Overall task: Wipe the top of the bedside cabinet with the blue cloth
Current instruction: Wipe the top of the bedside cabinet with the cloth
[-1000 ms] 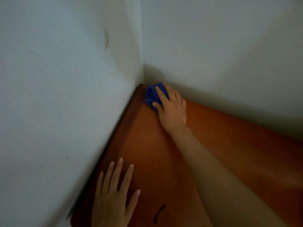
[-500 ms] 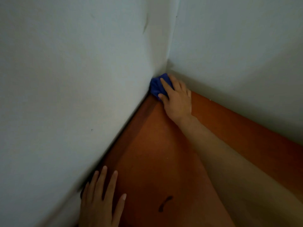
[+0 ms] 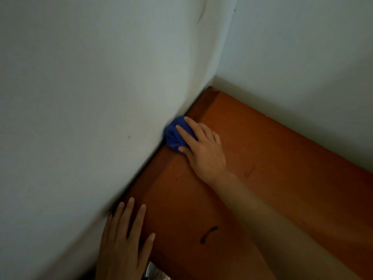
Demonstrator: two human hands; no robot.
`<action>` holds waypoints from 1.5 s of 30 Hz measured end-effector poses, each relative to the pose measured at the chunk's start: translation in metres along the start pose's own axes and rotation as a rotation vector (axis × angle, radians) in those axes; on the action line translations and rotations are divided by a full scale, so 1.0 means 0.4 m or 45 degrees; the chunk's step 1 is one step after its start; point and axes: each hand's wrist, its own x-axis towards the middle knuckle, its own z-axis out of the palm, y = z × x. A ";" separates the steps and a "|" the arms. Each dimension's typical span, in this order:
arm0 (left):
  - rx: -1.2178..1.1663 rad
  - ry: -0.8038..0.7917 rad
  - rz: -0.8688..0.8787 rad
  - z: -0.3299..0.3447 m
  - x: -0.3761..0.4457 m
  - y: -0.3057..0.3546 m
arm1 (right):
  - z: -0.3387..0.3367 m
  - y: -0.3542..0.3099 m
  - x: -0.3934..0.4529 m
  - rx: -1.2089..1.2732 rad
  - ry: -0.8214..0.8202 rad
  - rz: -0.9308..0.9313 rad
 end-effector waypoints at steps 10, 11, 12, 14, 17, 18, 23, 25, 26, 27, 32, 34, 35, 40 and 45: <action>0.002 -0.077 0.139 -0.003 0.024 0.048 | -0.026 0.071 0.020 -0.051 0.113 0.242; 0.009 -0.103 0.148 0.001 0.022 0.054 | -0.025 0.052 -0.021 -0.029 0.106 0.092; 0.015 -0.125 0.151 0.006 0.019 0.057 | -0.029 0.050 -0.049 -0.024 0.024 -0.046; 0.021 -0.145 0.157 0.011 0.015 0.058 | -0.051 0.105 -0.034 -0.061 -0.075 -0.166; 0.039 -0.136 0.183 0.012 0.018 0.053 | -0.084 0.205 0.066 -0.105 0.000 0.231; 0.043 -0.131 0.184 0.012 0.019 0.053 | -0.083 0.218 0.082 -0.112 0.006 0.366; 0.032 -0.173 0.128 0.007 0.018 0.064 | -0.060 0.106 -0.061 -0.015 0.097 0.090; 0.026 -0.182 0.093 0.006 0.019 0.072 | -0.074 0.120 -0.095 -0.022 -0.064 -0.124; 0.018 -0.177 0.093 0.004 0.021 0.077 | -0.083 0.150 -0.077 -0.050 -0.091 -0.156; 0.015 -0.170 0.107 0.005 0.024 0.084 | -0.089 0.187 -0.047 -0.076 -0.077 -0.100; 0.025 -0.211 0.171 0.019 0.030 0.122 | -0.103 0.265 0.020 -0.098 0.083 0.411; 0.041 -0.272 0.152 0.023 0.027 0.127 | -0.091 0.193 -0.068 -0.038 0.103 0.256; 0.047 -0.292 0.143 0.025 0.025 0.128 | -0.088 0.158 -0.121 -0.010 0.074 0.128; 0.051 -0.325 0.136 0.024 0.022 0.126 | -0.110 0.222 -0.109 -0.057 -0.066 -0.013; 0.030 -0.312 0.134 0.024 0.026 0.149 | -0.116 0.273 -0.063 -0.080 0.130 0.377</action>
